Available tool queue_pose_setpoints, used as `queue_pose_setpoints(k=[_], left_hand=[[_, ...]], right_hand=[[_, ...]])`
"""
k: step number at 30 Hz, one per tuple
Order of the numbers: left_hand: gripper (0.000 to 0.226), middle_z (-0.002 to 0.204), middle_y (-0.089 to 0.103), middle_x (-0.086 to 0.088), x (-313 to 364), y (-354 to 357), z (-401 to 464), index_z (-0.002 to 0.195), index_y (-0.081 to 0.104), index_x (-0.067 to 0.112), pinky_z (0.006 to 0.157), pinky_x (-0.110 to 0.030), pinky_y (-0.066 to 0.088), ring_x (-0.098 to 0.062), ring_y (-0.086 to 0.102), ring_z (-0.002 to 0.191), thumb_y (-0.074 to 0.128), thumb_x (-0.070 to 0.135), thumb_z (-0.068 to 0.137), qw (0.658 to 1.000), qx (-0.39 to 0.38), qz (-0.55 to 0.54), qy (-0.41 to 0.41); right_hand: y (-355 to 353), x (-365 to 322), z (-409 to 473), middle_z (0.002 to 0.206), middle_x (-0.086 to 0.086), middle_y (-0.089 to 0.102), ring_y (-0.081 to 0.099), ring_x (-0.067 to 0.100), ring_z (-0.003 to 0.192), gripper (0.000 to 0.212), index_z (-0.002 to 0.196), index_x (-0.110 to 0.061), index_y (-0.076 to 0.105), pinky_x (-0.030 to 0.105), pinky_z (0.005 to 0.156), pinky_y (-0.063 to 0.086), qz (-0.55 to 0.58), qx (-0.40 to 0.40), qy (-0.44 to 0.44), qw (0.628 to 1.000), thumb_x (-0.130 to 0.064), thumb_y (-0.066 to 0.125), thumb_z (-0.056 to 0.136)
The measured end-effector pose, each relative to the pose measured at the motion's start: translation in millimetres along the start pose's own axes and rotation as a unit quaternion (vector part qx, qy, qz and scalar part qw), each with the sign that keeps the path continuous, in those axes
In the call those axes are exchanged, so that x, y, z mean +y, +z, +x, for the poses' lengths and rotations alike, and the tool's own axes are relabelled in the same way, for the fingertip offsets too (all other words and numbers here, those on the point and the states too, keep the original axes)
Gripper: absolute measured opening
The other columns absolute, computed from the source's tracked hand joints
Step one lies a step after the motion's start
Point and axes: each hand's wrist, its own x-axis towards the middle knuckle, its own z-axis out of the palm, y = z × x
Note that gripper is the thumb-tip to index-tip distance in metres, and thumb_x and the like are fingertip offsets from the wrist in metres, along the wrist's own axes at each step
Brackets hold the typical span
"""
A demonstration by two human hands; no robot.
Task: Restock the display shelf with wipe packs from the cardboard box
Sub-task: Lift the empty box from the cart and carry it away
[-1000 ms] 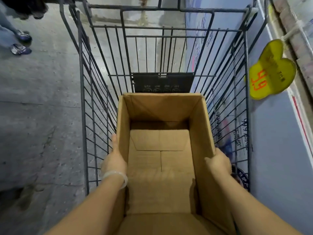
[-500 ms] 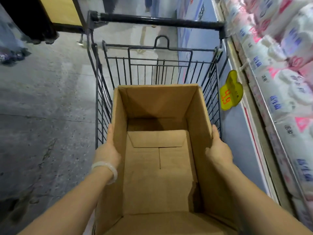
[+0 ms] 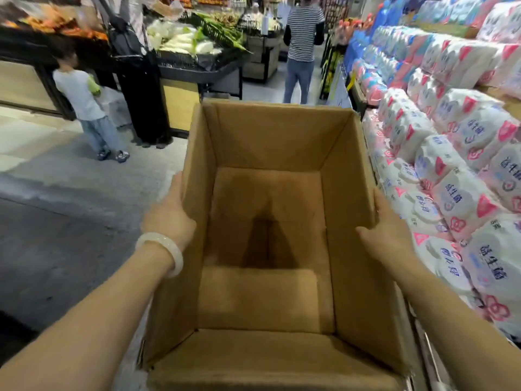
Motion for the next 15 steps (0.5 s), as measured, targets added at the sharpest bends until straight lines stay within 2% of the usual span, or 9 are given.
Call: queue_pose_setpoints(k=[2,3,5,7,11,13,15], left_hand=[[0.069,0.084,0.055,-0.002,1.6,-31.8,-24.9,0.142,0.026,0.034,0.065,-0.034,0.041,-0.018,0.048,0.062,0.051,0.003,0.085,0.999,0.043,-0.017,0.013],[0.066,0.085,0.054,-0.001,-0.8,-47.1,-35.6,0.142,0.028,0.032,0.066,-0.034,0.039,-0.019,0.048,0.064,0.05,0.004,0.086,0.998,0.061,-0.017,0.011],[0.067,0.101,0.061,-0.009,-9.8,-77.7,-55.1,0.143,0.025,0.033,0.072,-0.037,0.046,-0.031,0.058,0.08,0.051,0.007,0.087,0.996,0.091,-0.007,-0.009],[0.074,0.113,0.061,-0.015,-22.5,-107.3,-75.1,0.147,0.019,0.034,0.078,-0.04,0.048,-0.036,0.06,0.095,0.051,0.006,0.087,0.992,0.119,0.002,-0.044],[0.081,0.111,0.06,-0.017,-51.6,-167.4,-123.4,0.151,0.01,0.034,0.074,-0.037,0.047,-0.033,0.057,0.088,0.049,0.002,0.088,0.977,0.177,0.016,-0.114],[0.084,0.114,0.062,-0.02,-72.0,-196.5,-152.0,0.152,0.007,0.033,0.074,-0.041,0.05,-0.035,0.06,0.089,0.051,0.002,0.088,0.966,0.212,0.037,-0.145],[0.085,0.113,0.063,-0.019,-97.7,-224.9,-183.2,0.152,0.007,0.033,0.073,-0.041,0.05,-0.036,0.06,0.088,0.052,0.001,0.087,0.952,0.242,0.041,-0.182]], right_hand=[[-16.1,-19.3,-16.2,0.127,0.014,0.058,0.057,0.032,0.096,0.082,0.151,-0.033,0.016,0.036,0.083,0.045,0.014,0.002,-0.051,0.999,-0.004,0.056,0.086],[-21.5,-29.8,-22.5,0.125,0.012,0.059,0.054,0.027,0.087,0.08,0.15,-0.034,0.018,0.032,0.076,0.044,0.016,-0.001,-0.08,0.997,-0.003,0.055,0.086],[-30.2,-53.7,-32.2,0.123,0.011,0.059,0.048,0.022,0.08,0.077,0.149,-0.034,0.02,0.029,0.071,0.039,0.01,-0.011,-0.126,0.992,-0.003,0.053,0.087],[-34.3,-82.3,-41.4,0.123,0.012,0.058,0.049,0.025,0.083,0.078,0.151,-0.033,0.017,0.03,0.071,0.039,0.005,-0.022,-0.162,0.987,-0.003,0.051,0.087],[-17.9,-143.5,-69.7,0.111,0.009,0.058,0.058,0.035,0.104,0.08,0.15,-0.033,0.015,0.039,0.083,0.049,0.023,-0.048,-0.241,0.969,-0.004,0.054,0.086],[0.7,-172.5,-91.0,0.11,0.003,0.057,0.059,0.034,0.104,0.079,0.15,-0.034,0.015,0.042,0.086,0.052,0.036,-0.072,-0.278,0.957,-0.006,0.054,0.087],[24.6,-199.8,-115.6,0.107,0.007,0.062,0.062,0.035,0.095,0.077,0.148,-0.035,0.017,0.041,0.08,0.054,0.055,-0.097,-0.323,0.94,-0.008,0.054,0.086]])
